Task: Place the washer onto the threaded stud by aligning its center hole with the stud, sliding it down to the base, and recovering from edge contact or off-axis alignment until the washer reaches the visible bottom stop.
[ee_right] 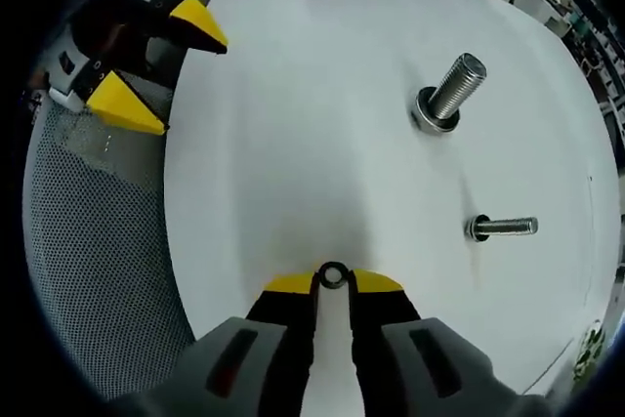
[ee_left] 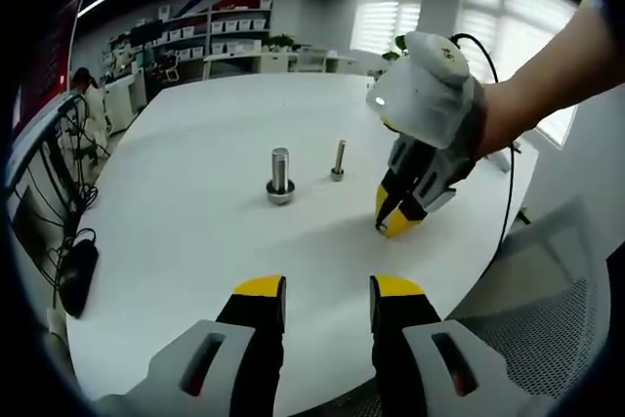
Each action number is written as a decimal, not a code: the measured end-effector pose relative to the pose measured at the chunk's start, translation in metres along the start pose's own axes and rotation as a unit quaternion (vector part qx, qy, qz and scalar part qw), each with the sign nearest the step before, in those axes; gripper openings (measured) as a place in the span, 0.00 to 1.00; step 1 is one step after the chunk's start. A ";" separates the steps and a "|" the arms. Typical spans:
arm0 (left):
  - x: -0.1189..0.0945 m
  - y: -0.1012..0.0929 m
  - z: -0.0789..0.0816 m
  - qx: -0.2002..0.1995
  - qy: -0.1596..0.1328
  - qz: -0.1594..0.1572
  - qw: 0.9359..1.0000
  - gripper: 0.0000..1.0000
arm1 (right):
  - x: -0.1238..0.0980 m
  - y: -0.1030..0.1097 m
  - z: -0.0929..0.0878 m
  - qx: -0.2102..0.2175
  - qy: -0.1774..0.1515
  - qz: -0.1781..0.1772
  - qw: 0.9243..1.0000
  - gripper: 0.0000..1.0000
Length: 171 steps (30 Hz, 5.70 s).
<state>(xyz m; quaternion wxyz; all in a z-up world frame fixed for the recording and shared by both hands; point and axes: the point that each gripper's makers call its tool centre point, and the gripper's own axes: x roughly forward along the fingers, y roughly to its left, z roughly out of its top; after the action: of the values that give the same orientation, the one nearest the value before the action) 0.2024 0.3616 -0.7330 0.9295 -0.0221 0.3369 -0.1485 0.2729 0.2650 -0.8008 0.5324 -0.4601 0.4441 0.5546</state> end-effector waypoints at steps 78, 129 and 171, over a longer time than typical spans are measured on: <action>0.000 0.001 0.001 -0.010 -0.002 -0.004 1.000 0.32 | -0.049 -0.108 0.029 0.018 -0.033 -0.063 0.997 0.13; 0.002 0.002 -0.006 -0.006 0.016 0.000 1.000 0.31 | -0.046 -0.085 -0.033 0.131 -0.145 -0.098 0.976 0.27; -0.008 0.016 0.013 -0.023 -0.035 0.040 0.998 0.33 | -0.127 -0.006 -0.127 0.342 -0.399 -0.172 0.833 0.45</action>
<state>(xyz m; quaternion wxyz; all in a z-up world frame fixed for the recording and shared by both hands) 0.2086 0.3781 -0.7203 0.9452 -0.0346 0.3083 -0.1023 0.2844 0.1176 -0.6994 0.8736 -0.0557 0.2681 0.4024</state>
